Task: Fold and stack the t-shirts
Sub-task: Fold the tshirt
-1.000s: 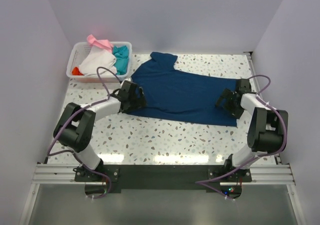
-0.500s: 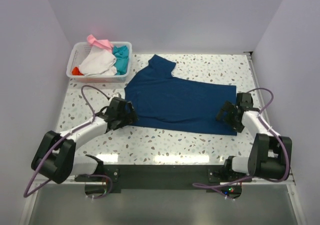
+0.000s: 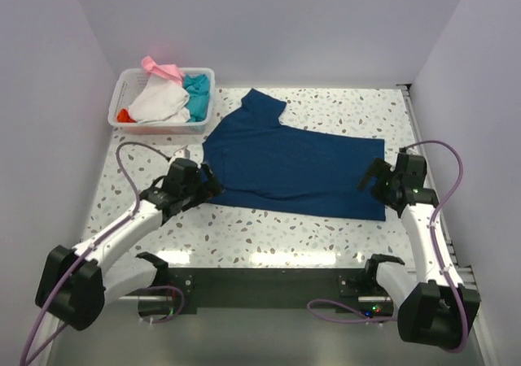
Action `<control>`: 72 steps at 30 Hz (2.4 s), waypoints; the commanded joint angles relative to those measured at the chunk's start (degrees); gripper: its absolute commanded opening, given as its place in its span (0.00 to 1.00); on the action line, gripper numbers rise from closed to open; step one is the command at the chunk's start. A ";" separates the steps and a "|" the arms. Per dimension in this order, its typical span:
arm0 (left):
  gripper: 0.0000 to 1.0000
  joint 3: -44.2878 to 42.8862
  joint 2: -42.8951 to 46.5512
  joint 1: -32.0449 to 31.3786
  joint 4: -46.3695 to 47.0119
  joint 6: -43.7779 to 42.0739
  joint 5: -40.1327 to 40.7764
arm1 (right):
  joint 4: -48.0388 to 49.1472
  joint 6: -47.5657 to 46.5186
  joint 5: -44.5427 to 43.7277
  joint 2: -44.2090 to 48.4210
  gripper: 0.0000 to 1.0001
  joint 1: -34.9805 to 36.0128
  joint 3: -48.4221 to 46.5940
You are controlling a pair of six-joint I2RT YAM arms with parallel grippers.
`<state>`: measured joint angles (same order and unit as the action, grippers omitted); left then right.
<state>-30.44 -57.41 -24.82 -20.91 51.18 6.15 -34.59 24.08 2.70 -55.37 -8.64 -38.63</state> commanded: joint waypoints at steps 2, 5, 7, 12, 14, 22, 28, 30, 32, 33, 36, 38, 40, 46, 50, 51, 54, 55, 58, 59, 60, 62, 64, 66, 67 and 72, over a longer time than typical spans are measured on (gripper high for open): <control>1.00 -7.70 -12.51 -0.49 6.57 -3.10 -2.90 | -2.50 -1.93 1.08 1.06 0.99 0.03 -2.85; 0.93 -9.81 -17.20 -0.67 11.14 -3.98 -4.31 | -2.76 -2.02 1.17 -0.26 0.99 0.12 -2.85; 0.86 -11.83 -21.50 -0.67 12.21 -3.98 -3.78 | -2.76 -2.10 1.34 -0.87 0.99 0.03 -3.03; 0.67 -14.65 -28.89 -0.85 13.52 -4.51 -4.83 | -2.24 -2.10 1.34 -1.14 0.99 0.03 -2.76; 0.61 -15.09 -30.21 -0.93 13.96 -4.51 -5.01 | -2.24 -2.19 1.43 -1.40 0.99 0.03 -2.77; 0.43 -15.79 -32.94 -0.93 15.02 -4.25 -5.36 | -2.15 -2.28 1.69 -1.75 0.99 0.12 -2.85; 0.36 -16.58 -33.91 -1.11 14.93 -4.07 -5.01 | -1.97 -2.37 2.04 -2.02 0.99 0.12 -2.68; 0.32 -17.02 -34.17 -1.11 14.75 -3.98 -4.40 | -1.97 -2.37 2.05 -2.02 0.99 0.03 -2.68; 0.31 -17.46 -34.52 -1.11 14.75 -3.98 -4.31 | -1.89 -2.28 2.22 -2.02 0.99 0.03 -2.59; 0.29 -18.25 -34.79 -1.11 14.41 -4.24 -3.87 | -1.71 -2.19 2.31 -2.19 0.99 0.03 -2.50; 0.26 -20.53 -35.84 -1.11 12.21 -4.86 -2.64 | -1.88 -2.19 2.49 -2.54 0.99 0.03 -2.50; 0.26 -21.07 -36.37 -1.11 11.85 -5.30 -2.64 | -1.80 -2.19 2.49 -2.54 0.99 0.12 -2.50; 0.22 -21.59 -36.63 -1.11 11.68 -5.39 -2.64 | -1.71 -2.19 2.49 -2.63 0.99 0.12 -2.50; 0.00 -24.14 -38.74 -1.20 12.73 -6.53 -3.95 | -1.71 -2.37 2.66 -3.16 0.99 0.12 -2.85; 0.00 -26.86 -40.24 -1.90 13.87 -7.32 -4.22 | -1.62 -2.37 2.66 -3.25 0.99 0.03 -2.85; 0.00 -28.00 -40.67 -2.25 13.87 -7.67 -4.48 | -1.62 -2.28 2.92 -3.34 0.99 0.12 -2.85; 0.00 -30.63 -42.61 -2.95 13.96 -8.11 -4.92 | -1.45 -2.45 3.98 -3.51 0.99 0.03 -2.33; 0.00 -31.34 -43.83 -3.13 14.05 -8.02 -4.92 | -1.27 -2.54 4.07 -3.60 0.99 0.03 -2.32; 0.00 -34.42 -46.38 -3.74 14.05 -8.46 -5.71 | -1.36 -2.54 4.16 -3.69 0.99 0.03 -2.50; 0.00 -35.12 -47.09 -3.92 14.14 -8.55 -5.63 | -1.45 -2.63 4.16 -3.86 0.99 0.03 -2.50; 0.00 -36.61 -47.62 -4.10 14.14 -8.64 -5.71 | -1.36 -2.72 4.07 -3.95 0.99 0.12 -2.50; 0.00 -38.29 -49.55 -4.19 13.79 -8.55 -5.71 | -1.18 -2.54 4.16 -4.30 0.99 0.03 -2.41; 0.00 -40.31 -51.39 -4.27 14.22 -8.64 -5.89 | -1.09 -2.46 4.16 -4.74 0.99 0.03 -2.32; 0.00 -42.50 -52.80 -4.36 14.14 -8.99 -7.19 | -1.09 -2.45 4.16 -5.27 0.99 0.03 -2.32; 0.00 -43.12 -54.03 -4.54 14.05 -9.08 -7.38 | -1.09 -2.54 4.16 -5.27 0.99 -0.06 -2.41; 0.02 -46.46 -56.85 -5.33 13.79 -10.39 -8.08 | -1.18 -2.54 3.89 -5.36 0.99 0.03 -2.32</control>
<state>-73.63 -113.34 -29.34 -8.25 42.83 -0.64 -36.36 22.37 5.74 -60.75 -8.64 -40.01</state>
